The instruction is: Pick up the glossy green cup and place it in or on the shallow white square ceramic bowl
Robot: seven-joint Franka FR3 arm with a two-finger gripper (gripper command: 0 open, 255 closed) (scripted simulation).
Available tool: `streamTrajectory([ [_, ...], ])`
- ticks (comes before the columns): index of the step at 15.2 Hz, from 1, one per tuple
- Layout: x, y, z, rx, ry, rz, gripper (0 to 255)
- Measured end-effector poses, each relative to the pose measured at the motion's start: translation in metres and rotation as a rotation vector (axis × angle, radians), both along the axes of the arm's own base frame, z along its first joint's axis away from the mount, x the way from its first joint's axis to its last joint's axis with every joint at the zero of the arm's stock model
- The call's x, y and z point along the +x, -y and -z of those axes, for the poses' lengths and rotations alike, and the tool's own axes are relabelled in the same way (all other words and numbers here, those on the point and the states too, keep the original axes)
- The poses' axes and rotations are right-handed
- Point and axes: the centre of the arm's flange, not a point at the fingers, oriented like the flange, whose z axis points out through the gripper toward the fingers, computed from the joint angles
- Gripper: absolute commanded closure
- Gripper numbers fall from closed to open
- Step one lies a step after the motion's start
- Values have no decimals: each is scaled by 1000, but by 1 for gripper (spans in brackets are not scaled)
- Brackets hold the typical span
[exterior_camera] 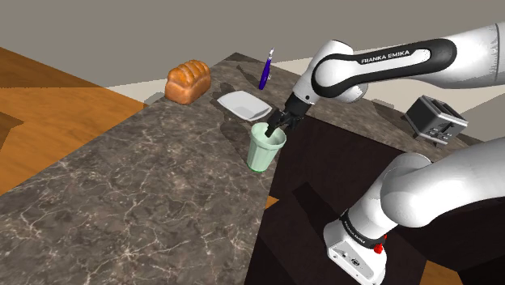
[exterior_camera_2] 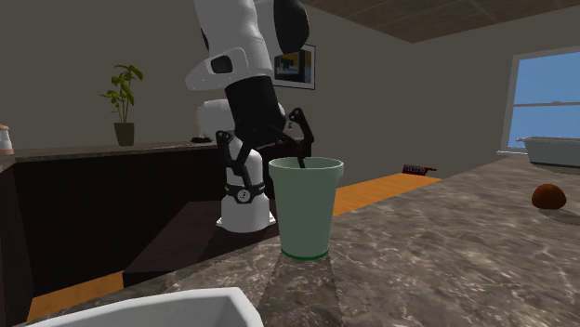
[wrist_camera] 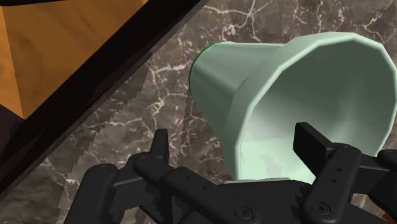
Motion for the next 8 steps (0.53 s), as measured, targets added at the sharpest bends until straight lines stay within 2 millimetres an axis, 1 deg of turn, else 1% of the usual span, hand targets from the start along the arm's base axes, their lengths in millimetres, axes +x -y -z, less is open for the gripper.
streamTrajectory([
  [1, 0, 0, 0, 0, 0, 0, 0],
  [2, 0, 0, 0, 0, 0, 0, 255],
  [8, 0, 0, 0, 0, 0, 0, 255],
])
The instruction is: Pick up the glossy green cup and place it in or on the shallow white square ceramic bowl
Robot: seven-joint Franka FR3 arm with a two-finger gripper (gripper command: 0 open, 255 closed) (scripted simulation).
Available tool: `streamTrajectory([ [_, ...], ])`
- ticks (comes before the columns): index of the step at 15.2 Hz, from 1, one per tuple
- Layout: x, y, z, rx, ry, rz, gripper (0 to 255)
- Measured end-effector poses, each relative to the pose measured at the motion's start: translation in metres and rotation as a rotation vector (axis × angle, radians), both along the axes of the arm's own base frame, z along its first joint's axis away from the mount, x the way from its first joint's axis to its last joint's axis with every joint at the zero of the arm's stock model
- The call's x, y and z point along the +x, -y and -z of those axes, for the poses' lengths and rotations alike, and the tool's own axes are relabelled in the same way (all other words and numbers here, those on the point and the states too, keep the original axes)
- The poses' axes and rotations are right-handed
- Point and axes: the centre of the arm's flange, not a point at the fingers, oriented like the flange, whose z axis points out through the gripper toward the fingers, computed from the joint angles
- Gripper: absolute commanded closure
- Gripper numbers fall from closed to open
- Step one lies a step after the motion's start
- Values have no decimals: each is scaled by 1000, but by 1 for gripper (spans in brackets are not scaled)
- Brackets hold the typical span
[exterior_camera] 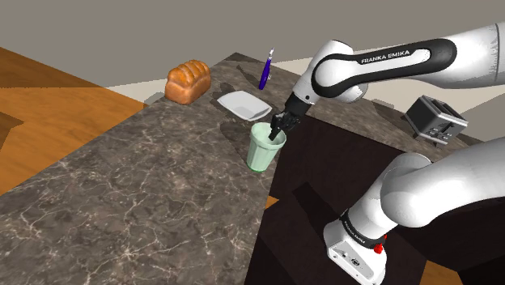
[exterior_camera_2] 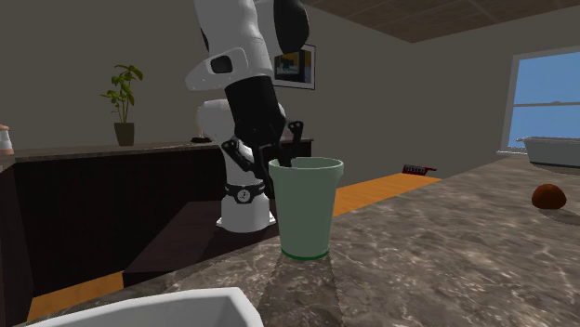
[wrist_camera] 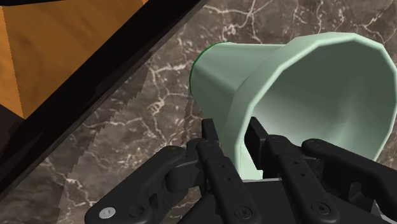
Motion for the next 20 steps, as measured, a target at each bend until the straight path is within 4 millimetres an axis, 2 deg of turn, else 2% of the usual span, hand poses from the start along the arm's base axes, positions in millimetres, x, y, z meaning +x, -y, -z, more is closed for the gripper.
streamTrajectory([
  [4, 0, 0, 0, 0, 0, 0, 255],
  [6, 0, 0, -6, 0, -1, 0, 255],
  [20, 1, 0, -78, 0, -1, 0, 255],
])
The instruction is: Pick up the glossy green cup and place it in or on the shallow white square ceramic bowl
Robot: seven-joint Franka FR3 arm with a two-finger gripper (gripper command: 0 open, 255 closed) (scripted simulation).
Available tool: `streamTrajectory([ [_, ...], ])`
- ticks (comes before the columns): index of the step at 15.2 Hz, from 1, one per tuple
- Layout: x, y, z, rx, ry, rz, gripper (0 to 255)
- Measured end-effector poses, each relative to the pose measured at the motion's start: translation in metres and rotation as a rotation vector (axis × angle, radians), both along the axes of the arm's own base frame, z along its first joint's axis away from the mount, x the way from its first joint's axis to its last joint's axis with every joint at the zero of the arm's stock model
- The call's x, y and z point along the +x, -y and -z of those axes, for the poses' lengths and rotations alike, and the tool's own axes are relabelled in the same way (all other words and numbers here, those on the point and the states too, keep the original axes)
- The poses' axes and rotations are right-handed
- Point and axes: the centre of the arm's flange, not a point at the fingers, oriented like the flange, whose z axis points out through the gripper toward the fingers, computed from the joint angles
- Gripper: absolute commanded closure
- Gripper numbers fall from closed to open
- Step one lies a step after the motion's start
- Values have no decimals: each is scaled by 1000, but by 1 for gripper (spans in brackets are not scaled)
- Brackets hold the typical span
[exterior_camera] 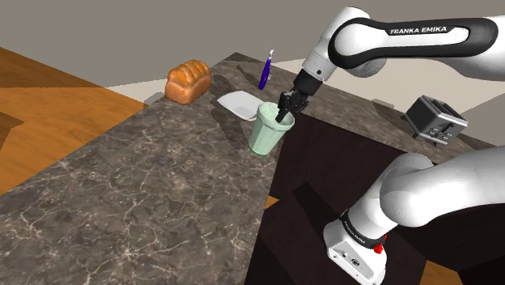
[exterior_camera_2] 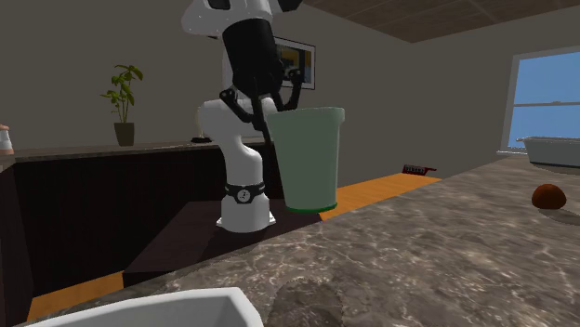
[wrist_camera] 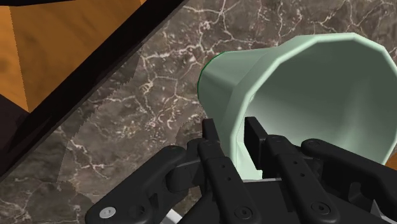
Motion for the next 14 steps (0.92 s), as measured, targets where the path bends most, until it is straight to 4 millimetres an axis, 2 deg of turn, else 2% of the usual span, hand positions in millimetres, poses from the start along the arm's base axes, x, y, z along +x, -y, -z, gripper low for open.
streamTrajectory([
  [9, 0, -1, -46, 0, 0, 0, 255],
  [11, 13, 8, -51, 0, 0, 0, 255],
  [14, 48, 26, -57, 0, 0, 0, 255],
])
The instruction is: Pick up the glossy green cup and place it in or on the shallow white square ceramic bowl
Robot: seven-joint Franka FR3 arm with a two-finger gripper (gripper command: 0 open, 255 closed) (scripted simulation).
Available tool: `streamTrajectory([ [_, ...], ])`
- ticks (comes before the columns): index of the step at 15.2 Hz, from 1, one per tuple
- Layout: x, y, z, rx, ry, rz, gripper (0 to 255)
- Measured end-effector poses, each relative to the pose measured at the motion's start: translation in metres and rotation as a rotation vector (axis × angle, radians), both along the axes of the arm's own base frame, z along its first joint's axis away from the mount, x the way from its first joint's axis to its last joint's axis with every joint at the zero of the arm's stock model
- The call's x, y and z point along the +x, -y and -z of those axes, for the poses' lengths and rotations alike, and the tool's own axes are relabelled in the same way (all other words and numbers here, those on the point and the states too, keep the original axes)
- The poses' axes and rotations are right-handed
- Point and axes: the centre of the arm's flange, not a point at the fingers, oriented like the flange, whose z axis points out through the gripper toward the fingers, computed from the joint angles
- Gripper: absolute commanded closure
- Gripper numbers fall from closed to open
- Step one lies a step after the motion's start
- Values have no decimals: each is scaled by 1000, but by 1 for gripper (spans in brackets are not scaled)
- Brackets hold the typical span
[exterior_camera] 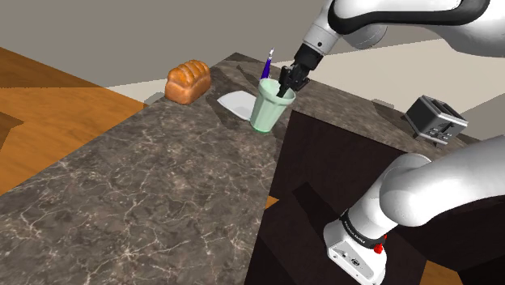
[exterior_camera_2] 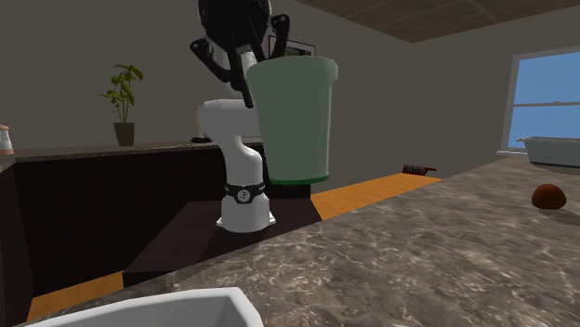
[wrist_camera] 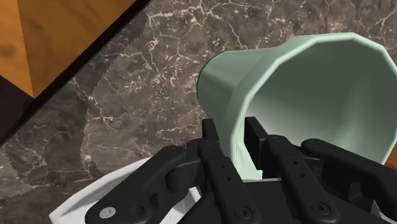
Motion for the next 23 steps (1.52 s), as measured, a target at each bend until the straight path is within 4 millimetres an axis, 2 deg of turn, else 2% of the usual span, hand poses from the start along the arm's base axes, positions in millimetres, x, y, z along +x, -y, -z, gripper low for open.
streamTrajectory([
  [4, 40, 22, -6, 1, 0, 0, 255],
  [9, 100, 53, -16, 1, -1, 1, 255],
  [15, 164, 93, -28, 0, 0, 2, 255],
  [21, 240, 131, -40, 0, 0, 3, 255],
  [23, 250, 137, -35, 0, -1, 1, 255],
])
